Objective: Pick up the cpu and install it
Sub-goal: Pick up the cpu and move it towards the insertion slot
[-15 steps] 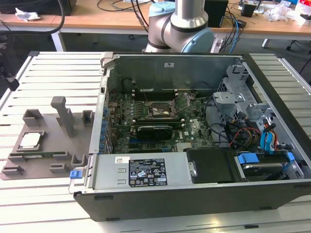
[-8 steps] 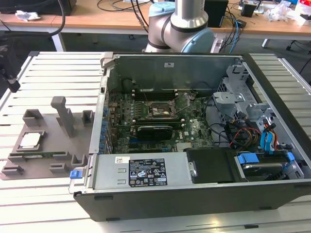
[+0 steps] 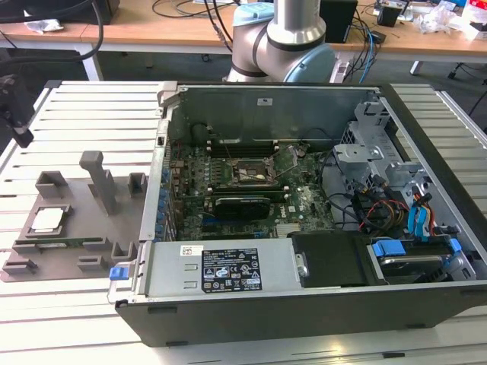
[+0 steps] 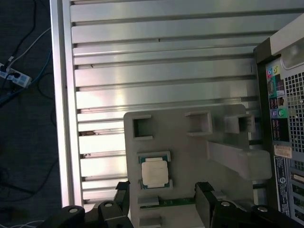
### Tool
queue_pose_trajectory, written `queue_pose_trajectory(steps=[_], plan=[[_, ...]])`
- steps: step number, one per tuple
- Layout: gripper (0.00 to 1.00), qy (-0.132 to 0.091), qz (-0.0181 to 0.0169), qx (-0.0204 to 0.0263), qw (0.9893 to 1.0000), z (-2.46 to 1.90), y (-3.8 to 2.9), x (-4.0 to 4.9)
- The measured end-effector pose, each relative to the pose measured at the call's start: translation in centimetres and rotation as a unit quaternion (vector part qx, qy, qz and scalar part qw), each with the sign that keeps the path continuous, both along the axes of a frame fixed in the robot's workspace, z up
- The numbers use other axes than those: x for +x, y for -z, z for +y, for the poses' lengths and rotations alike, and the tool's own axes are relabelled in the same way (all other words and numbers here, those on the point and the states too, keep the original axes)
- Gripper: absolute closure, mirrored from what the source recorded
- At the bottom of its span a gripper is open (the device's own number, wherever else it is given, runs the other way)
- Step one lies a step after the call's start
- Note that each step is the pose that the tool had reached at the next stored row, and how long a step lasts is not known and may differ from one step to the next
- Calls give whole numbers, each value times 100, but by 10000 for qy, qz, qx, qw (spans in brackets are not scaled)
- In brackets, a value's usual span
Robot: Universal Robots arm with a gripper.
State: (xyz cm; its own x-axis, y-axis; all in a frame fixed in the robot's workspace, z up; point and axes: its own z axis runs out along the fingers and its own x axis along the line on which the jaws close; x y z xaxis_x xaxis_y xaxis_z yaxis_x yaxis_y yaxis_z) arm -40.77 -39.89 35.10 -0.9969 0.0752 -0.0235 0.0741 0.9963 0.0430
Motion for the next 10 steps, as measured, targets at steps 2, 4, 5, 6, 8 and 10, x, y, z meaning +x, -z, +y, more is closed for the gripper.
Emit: queue_pose_trajectory(steps=[2,4,5,6,8,10], plan=[[34,0,0,0,10000,0,14,0],[34,0,0,0,10000,0,25,0],[34,0,0,0,10000,0,32,0],[34,0,0,0,10000,0,39,0],[34,0,0,0,10000,0,47,0],[34,0,0,0,10000,0,61,0]])
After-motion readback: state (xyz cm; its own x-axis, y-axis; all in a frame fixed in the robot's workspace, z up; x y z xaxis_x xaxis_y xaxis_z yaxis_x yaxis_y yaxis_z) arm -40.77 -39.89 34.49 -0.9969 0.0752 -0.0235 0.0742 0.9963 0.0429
